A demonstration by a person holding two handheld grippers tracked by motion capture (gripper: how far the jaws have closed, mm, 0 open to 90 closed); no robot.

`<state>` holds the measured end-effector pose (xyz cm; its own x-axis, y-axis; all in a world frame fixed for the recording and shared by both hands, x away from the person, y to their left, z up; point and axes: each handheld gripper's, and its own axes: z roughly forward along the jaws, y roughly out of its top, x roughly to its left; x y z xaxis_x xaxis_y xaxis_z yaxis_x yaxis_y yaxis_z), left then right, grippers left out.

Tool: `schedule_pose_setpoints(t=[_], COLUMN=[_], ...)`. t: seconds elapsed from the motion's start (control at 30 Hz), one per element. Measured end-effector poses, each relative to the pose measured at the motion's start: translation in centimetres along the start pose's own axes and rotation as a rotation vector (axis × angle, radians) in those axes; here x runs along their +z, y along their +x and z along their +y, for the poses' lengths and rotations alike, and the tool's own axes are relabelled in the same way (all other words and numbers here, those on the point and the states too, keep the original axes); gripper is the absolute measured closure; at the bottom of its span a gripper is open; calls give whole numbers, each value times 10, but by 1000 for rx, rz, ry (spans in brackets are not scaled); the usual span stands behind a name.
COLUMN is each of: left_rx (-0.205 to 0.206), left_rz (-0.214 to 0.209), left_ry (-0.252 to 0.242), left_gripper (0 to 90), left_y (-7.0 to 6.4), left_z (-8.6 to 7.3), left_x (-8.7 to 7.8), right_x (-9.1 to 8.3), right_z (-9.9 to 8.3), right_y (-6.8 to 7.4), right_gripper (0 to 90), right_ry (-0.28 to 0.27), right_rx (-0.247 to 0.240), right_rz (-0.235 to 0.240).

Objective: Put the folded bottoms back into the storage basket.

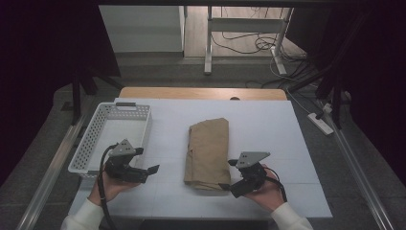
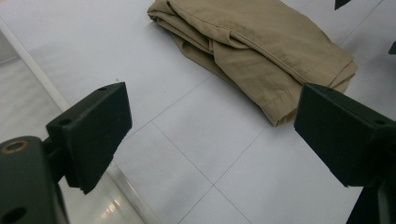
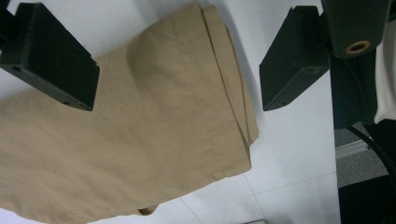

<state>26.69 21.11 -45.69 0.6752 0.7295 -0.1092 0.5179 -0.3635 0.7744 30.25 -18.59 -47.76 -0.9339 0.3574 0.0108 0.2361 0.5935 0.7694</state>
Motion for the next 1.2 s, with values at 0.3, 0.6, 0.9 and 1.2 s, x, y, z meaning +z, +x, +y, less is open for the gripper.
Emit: schedule_pose_setpoints(t=[0.3,0.6,0.9,1.2], left_rx=[-1,4,5,5], left_rz=[1,-3,-7,-6], left_ry=[1,9,14,21], left_gripper=[103,103,103,104], left_y=[0,-1,-1,-1], left_z=[-1,-1,-2,-3], left_x=[-1,1,3,4], right_x=[13,24,37,41], right_z=[5,7,1,-4], right_y=[10,21,22,20], right_gripper=[121,127,135,155], right_ry=[36,88,183,239], right_rx=[-29,-60,-73,-85], right_rz=[32,57,30,-22])
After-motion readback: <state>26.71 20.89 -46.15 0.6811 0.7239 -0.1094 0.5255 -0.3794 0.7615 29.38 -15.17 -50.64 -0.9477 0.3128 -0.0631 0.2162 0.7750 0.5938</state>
